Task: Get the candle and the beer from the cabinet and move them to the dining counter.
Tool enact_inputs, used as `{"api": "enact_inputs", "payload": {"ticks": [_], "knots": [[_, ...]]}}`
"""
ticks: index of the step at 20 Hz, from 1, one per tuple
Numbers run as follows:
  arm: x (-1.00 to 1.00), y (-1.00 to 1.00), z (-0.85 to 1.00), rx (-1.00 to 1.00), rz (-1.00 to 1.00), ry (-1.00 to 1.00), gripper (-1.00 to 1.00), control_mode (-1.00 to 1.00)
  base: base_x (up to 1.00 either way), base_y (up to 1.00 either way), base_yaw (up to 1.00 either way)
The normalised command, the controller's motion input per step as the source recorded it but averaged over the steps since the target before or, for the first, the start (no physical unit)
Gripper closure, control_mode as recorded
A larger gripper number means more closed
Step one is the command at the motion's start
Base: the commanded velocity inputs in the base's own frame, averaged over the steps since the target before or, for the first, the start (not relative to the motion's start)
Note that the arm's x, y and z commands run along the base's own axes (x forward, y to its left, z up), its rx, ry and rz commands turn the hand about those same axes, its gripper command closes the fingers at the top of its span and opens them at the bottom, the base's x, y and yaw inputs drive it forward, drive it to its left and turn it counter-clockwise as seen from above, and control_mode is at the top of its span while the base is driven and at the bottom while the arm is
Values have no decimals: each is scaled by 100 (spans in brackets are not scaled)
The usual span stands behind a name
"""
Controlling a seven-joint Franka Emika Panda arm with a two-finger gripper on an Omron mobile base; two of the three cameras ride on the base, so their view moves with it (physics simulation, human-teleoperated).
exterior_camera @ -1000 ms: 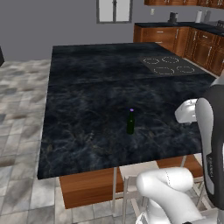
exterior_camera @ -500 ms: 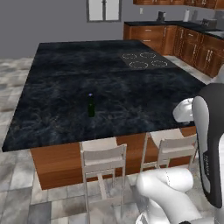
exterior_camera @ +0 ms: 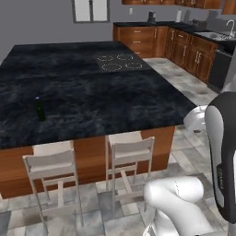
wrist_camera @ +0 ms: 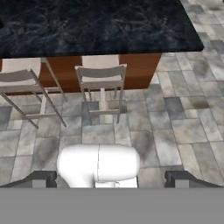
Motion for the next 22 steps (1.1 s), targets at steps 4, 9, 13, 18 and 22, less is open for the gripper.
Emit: {"api": "enact_inputs", "payload": {"ticks": [4,9,13,18,22], "knots": [[0,0,0,0,0,0,-100,100,-19,-100,-3],[0,0,0,0,0,0,-100,100,-8,-100,-3],[0,0,0,0,0,0,-100,100,0,-100,0],[0,0,0,0,0,0,-100,100,0,-100,0],[0,0,0,0,0,0,-100,100,0,-100,0]]}}
